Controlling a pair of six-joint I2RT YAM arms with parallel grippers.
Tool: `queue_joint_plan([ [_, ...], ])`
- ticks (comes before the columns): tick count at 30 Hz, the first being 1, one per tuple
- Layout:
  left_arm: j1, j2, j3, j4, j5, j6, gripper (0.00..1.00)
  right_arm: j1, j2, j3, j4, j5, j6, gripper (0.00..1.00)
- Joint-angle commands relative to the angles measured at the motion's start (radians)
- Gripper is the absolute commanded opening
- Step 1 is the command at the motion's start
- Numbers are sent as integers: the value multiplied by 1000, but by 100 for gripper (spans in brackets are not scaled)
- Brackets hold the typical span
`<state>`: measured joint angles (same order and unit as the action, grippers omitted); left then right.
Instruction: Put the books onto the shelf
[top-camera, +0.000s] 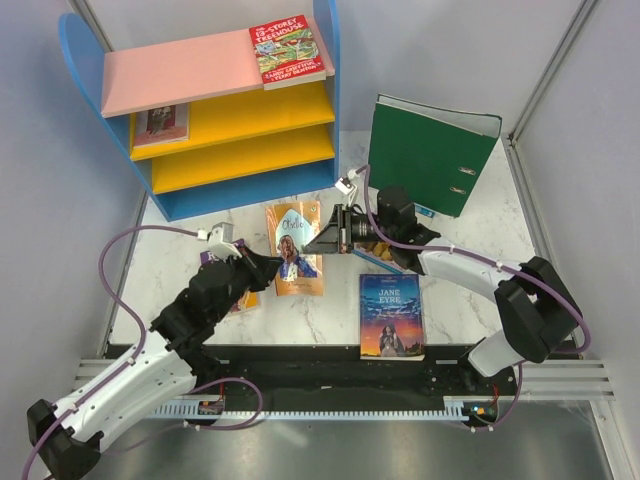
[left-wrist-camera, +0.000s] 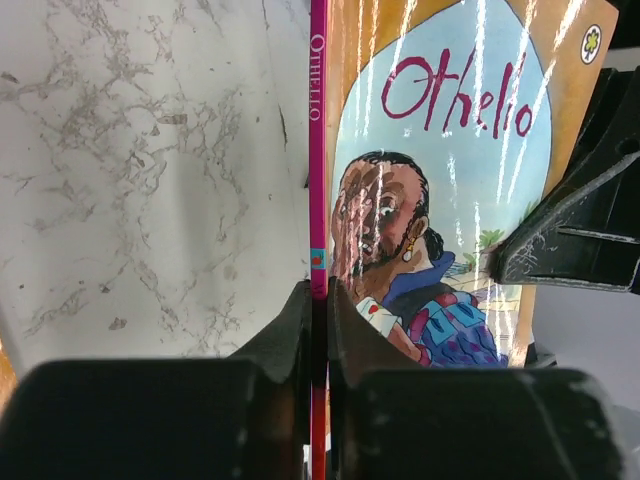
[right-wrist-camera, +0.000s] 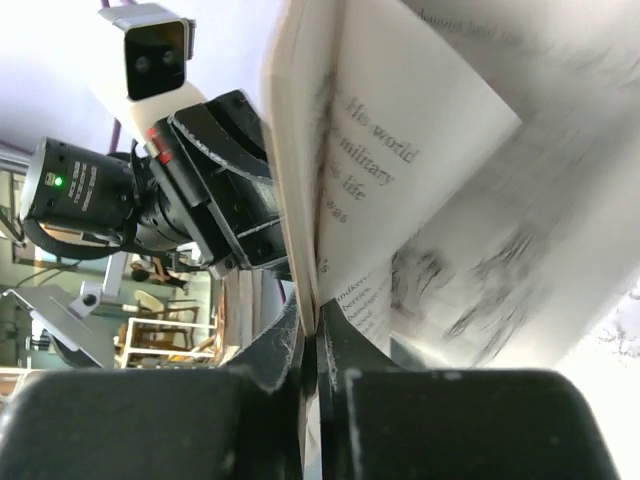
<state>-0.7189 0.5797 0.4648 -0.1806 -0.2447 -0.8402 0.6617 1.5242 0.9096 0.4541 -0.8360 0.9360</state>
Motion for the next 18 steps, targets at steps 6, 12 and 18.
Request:
queue_joint_plan([
  [6,-1,5,38,217,73,101,2,-39,-55,-6,-124,46,-115,51],
  [12,-1,16,71,265,148,113,2,-172,-76,-129,32,15,-28,63],
  [18,-1,95,83,401,280,101,2,-218,-56,-178,191,-21,56,66],
])
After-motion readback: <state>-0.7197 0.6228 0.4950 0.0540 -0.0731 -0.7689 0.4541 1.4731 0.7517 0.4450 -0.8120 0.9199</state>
